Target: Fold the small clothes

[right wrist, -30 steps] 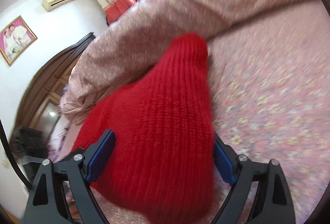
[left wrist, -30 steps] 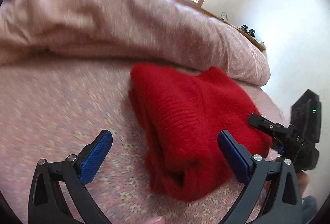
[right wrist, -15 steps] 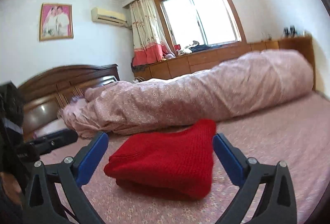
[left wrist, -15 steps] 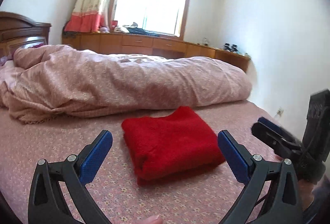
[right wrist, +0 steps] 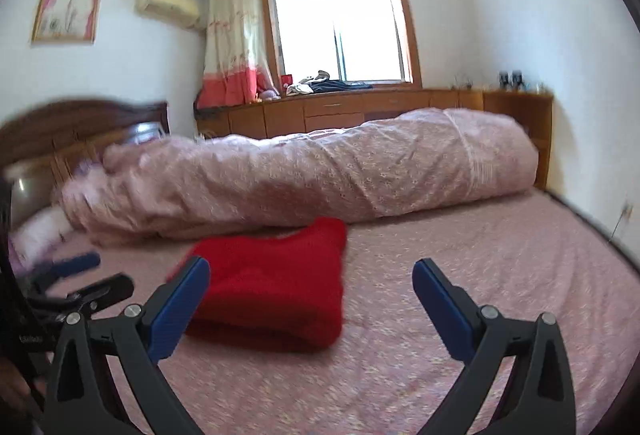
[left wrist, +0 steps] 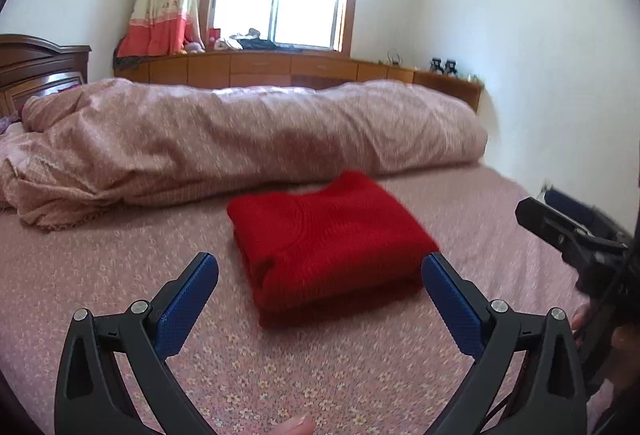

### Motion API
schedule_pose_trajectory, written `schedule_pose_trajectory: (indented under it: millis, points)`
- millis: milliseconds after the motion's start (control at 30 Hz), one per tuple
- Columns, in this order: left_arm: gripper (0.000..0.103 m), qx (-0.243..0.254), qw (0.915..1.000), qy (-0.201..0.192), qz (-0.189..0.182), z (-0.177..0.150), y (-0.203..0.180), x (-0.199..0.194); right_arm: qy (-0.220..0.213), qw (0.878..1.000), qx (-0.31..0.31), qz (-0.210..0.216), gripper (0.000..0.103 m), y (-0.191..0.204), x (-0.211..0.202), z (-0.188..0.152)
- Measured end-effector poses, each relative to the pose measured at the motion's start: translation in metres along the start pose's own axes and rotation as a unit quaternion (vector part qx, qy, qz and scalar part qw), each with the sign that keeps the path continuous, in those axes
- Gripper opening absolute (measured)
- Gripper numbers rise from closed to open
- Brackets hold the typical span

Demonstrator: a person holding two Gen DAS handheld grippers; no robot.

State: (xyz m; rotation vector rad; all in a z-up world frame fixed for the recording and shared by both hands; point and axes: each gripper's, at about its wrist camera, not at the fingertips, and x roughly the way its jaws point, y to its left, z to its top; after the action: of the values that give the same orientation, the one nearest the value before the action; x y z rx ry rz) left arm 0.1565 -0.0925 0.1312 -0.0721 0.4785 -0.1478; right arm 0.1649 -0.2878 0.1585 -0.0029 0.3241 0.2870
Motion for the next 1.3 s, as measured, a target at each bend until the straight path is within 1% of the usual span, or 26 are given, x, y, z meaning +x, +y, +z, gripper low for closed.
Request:
schedule_pose_trajectory:
  millis: [67, 133, 200, 300, 333, 467, 533, 567, 633, 667, 733, 800, 867, 1300]
  points:
    - [0.099, -0.013, 0.9998, 0.016, -0.001, -0.010, 0.005, 0.011, 0.002, 0.999, -0.035, -0.010, 0.103, 0.011, 0.007, -0.010]
    - [0.099, -0.025, 0.9992, 0.030, -0.007, -0.020, 0.011, 0.022, 0.009, 0.999, -0.051, -0.012, 0.103, 0.016, 0.019, -0.022]
    - [0.099, -0.022, 0.9993, 0.031, 0.003, -0.027, 0.016, 0.033, 0.015, 0.999, -0.050, -0.009, 0.103, 0.016, 0.031, -0.030]
    - [0.099, -0.017, 0.9992, 0.023, 0.028, -0.031, 0.024, 0.048, 0.016, 1.000, -0.022, 0.005, 0.103, 0.012, 0.053, -0.045]
    - [0.099, -0.020, 0.9992, 0.022, 0.028, -0.031, 0.026, 0.052, 0.019, 1.000, -0.017, 0.010, 0.103, 0.011, 0.059, -0.049]
    - [0.099, -0.029, 0.9993, 0.020, 0.016, -0.039, 0.031, 0.070, 0.069, 0.997, -0.020, 0.023, 0.103, 0.012, 0.087, -0.062]
    - [0.099, -0.017, 0.9992, 0.036, 0.007, -0.043, 0.025, 0.080, 0.078, 0.996, -0.019, 0.029, 0.103, 0.012, 0.092, -0.064]
    - [0.099, -0.004, 0.9990, 0.044, 0.011, -0.045, 0.019, 0.084, 0.078, 0.996, -0.017, 0.032, 0.103, 0.011, 0.091, -0.065]
    - [0.099, 0.015, 0.9984, 0.050, 0.020, -0.048, 0.012, 0.087, 0.077, 0.997, -0.011, 0.029, 0.103, 0.009, 0.092, -0.069]
    - [0.098, 0.019, 0.9985, 0.048, 0.018, -0.049, 0.009, 0.086, 0.079, 0.996, -0.007, 0.028, 0.103, 0.007, 0.093, -0.069]
    - [0.098, 0.013, 0.9989, 0.042, 0.016, -0.049, 0.011, 0.082, 0.087, 0.996, 0.001, 0.031, 0.103, 0.004, 0.097, -0.071]
    - [0.098, 0.001, 0.9993, 0.037, 0.002, -0.049, 0.015, 0.079, 0.096, 0.995, 0.008, 0.029, 0.103, 0.001, 0.101, -0.072]
    - [0.098, -0.004, 0.9993, 0.036, 0.001, -0.049, 0.016, 0.078, 0.103, 0.994, 0.015, 0.025, 0.103, -0.002, 0.103, -0.074]
    - [0.098, 0.000, 0.9991, 0.042, -0.001, -0.046, 0.016, 0.081, 0.095, 0.995, 0.007, 0.023, 0.103, 0.003, 0.098, -0.073]
